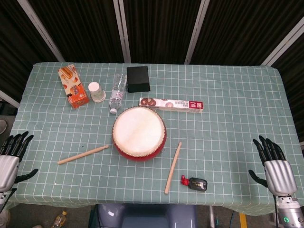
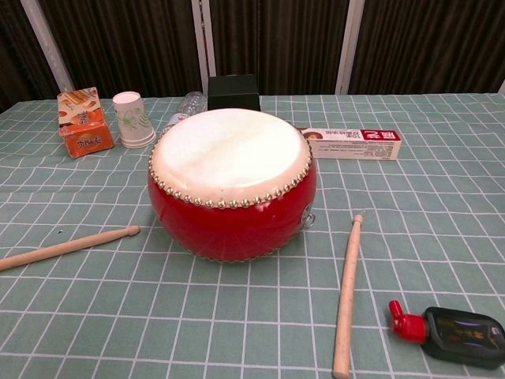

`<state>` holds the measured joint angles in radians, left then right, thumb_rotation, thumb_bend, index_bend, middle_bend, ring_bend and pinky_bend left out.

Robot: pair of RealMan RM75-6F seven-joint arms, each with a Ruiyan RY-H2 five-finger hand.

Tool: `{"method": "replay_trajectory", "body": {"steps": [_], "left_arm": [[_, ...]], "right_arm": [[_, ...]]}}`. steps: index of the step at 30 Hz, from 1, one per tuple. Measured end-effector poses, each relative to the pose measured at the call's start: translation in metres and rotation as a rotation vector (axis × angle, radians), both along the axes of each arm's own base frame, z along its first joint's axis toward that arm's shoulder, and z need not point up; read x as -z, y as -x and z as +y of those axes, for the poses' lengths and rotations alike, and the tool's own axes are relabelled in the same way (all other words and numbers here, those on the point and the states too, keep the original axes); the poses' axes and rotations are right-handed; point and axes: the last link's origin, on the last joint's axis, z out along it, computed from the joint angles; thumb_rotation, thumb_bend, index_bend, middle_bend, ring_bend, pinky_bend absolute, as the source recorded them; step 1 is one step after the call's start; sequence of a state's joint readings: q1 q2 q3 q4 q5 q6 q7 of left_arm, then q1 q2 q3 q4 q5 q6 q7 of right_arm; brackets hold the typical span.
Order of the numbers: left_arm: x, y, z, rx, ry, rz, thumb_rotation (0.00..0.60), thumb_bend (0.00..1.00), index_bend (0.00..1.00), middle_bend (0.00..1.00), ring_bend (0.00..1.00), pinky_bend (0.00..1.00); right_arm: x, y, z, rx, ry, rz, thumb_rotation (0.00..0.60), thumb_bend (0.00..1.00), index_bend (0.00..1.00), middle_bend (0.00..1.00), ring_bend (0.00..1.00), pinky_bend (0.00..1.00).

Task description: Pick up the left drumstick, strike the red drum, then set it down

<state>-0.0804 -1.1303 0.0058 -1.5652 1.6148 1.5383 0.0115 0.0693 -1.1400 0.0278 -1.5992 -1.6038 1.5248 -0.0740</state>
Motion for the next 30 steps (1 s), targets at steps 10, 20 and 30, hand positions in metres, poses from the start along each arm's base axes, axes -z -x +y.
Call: {"method": "replay_trajectory", "body": {"steps": [10,20,30], "left_arm": [[0.001,-0.0006,-0.0007,0.0,0.004,0.001,0.6,0.0,0.0,0.0,0.0,0.0],[0.0019,-0.0007,0.0005,-0.001,0.011,-0.001,0.6,0.0,0.0,0.0,0.0,0.0],[0.0022,-0.0014,-0.0009,-0.003,0.013,-0.001,0.6,0.0,0.0,0.0,0.0,0.0]], "right_arm": [[-0.001,0.0001,0.0001,-0.006,0.002,-0.004,0.6,0.25,0.0,0.0,0.0,0.12],[-0.0012,0.0007,0.0001,-0.005,0.007,-0.002,0.6,0.25,0.0,0.0,0.0,0.12],[-0.0021,0.0012,0.0007,-0.007,0.008,-0.002,0.6,0.25,0.0,0.0,0.0,0.12]]}}
